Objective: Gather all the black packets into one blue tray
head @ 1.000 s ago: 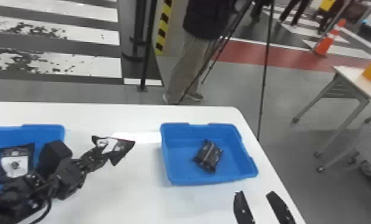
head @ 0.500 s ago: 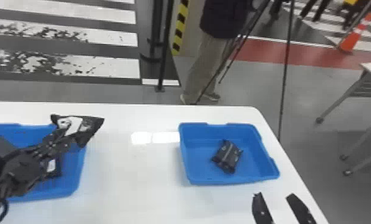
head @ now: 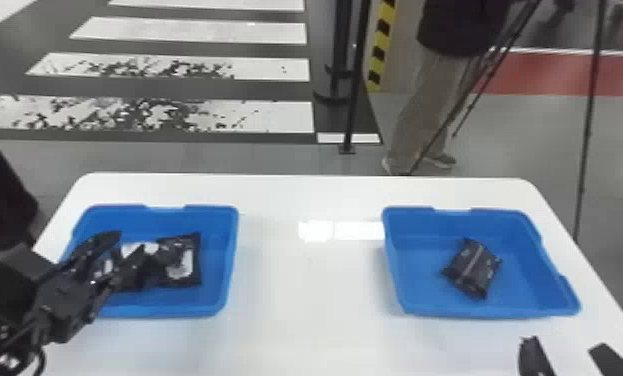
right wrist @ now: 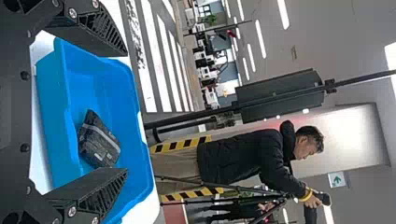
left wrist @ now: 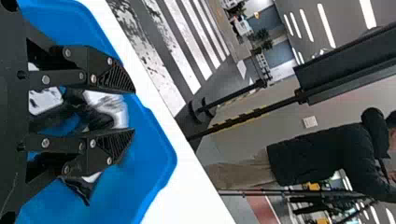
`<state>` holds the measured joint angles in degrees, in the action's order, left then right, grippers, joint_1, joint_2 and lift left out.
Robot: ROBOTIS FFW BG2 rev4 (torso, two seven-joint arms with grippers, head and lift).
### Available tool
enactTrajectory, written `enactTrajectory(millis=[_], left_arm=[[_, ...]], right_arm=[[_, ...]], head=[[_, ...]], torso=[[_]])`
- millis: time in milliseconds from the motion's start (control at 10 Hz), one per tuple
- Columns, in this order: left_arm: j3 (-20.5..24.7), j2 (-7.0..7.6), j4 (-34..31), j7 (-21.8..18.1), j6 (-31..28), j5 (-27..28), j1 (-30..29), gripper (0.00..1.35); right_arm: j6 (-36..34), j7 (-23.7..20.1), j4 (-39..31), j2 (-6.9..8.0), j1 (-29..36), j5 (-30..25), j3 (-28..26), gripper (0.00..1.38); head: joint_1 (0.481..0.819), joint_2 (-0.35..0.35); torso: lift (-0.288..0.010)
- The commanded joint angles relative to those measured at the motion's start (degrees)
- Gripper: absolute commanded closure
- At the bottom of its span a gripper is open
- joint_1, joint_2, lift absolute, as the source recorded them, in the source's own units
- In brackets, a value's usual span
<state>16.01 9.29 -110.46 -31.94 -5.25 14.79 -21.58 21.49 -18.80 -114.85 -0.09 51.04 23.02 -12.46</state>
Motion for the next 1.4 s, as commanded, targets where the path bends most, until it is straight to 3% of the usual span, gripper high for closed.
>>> enactTrajectory(millis=[0, 200, 400, 700, 1000, 1300], left_arm=[[3.3, -1.03, -0.4, -0.1, 2.9, -1.5, -2.0, 0.06], [7.0, -2.79, -5.9, -0.1, 6.2, -6.1, -8.4, 0.20], [10.2, -4.81, -9.3, 0.2, 12.9, -11.7, -16.1, 0.20], [11.9, -6.48, -9.4, 0.3, 20.6, -21.8, -25.1, 0.20], [10.0, -6.57, -9.4, 0.0, 24.0, -28.4, -30.0, 0.20], [6.7, -6.39, -9.3, -0.1, 25.6, -33.3, -33.1, 0.20]], right_arm=[[-0.3, -0.2, 0.0, 0.14, -0.3, -0.4, 0.0, 0.15], [-2.4, -0.4, -1.1, 0.14, -0.4, -0.9, 0.5, 0.14], [-6.7, -0.8, -3.8, 0.14, -0.3, -2.1, 0.5, 0.14], [-15.7, -0.8, -9.8, 0.14, -0.7, -5.3, 0.2, 0.14], [-25.3, -0.9, -11.5, 0.14, -5.9, -6.9, -0.3, 0.15], [-35.8, -3.2, -8.0, -0.18, -14.2, -7.8, -0.3, 0.15]], head=[[0.695, 0.006], [0.695, 0.043], [0.695, 0.075], [0.695, 0.121], [0.695, 0.155], [0.695, 0.132]], torso=[[-0.110], [-0.110], [-0.110], [-0.110], [-0.110], [-0.110]])
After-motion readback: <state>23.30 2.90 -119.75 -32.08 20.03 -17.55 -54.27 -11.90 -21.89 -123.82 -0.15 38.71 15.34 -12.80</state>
